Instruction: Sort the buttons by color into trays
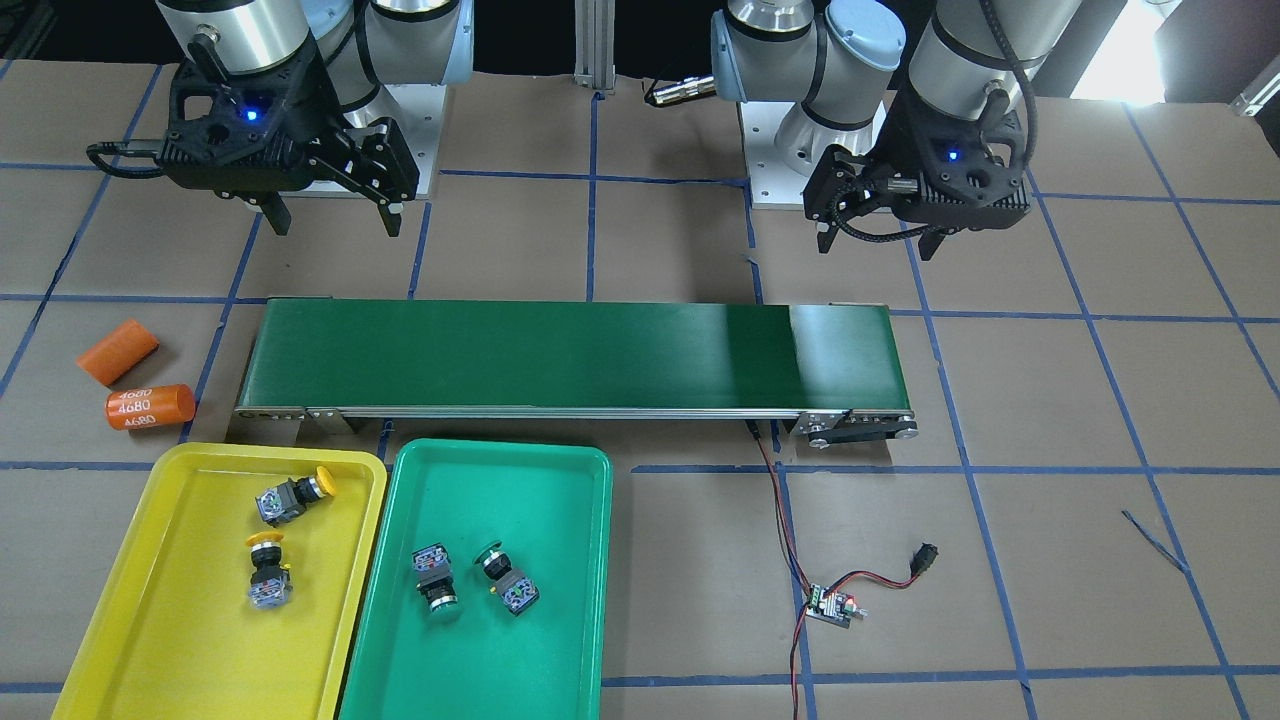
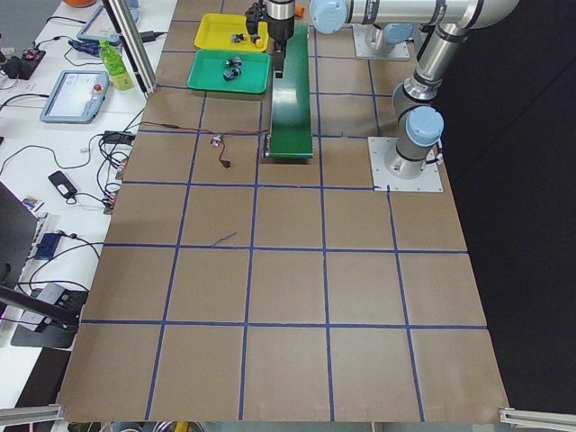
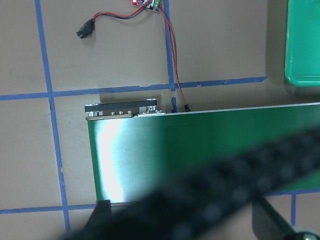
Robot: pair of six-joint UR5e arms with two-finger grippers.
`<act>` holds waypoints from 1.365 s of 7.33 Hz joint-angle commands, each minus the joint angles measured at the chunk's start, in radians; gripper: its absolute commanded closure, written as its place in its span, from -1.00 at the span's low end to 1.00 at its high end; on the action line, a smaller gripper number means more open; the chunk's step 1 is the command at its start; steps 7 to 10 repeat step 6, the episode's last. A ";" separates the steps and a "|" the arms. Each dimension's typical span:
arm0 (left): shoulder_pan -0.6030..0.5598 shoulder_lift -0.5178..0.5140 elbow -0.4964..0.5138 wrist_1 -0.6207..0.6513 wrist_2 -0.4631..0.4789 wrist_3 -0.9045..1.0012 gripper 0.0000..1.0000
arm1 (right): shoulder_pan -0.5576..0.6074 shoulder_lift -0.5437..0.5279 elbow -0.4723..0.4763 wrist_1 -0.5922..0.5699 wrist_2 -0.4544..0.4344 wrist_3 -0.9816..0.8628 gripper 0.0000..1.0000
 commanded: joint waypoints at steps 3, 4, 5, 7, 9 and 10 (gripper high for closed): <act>-0.001 0.010 -0.003 0.000 0.004 0.004 -1.00 | 0.000 0.004 0.003 -0.001 -0.001 -0.011 -1.00; -0.001 0.010 -0.003 0.000 0.003 0.004 -1.00 | 0.000 0.004 0.003 -0.001 -0.001 -0.011 -1.00; -0.001 0.010 -0.003 0.000 -0.002 0.004 -1.00 | 0.000 0.004 0.003 -0.003 -0.001 -0.011 -1.00; 0.000 0.010 -0.003 0.000 -0.005 0.002 -1.00 | -0.002 0.004 0.003 -0.003 -0.001 -0.011 -1.00; 0.000 0.010 -0.003 0.000 -0.005 0.002 -1.00 | -0.002 0.004 0.003 -0.003 -0.001 -0.011 -1.00; 0.000 0.010 -0.003 0.000 -0.005 0.002 -1.00 | -0.002 0.004 0.003 -0.003 -0.001 -0.011 -1.00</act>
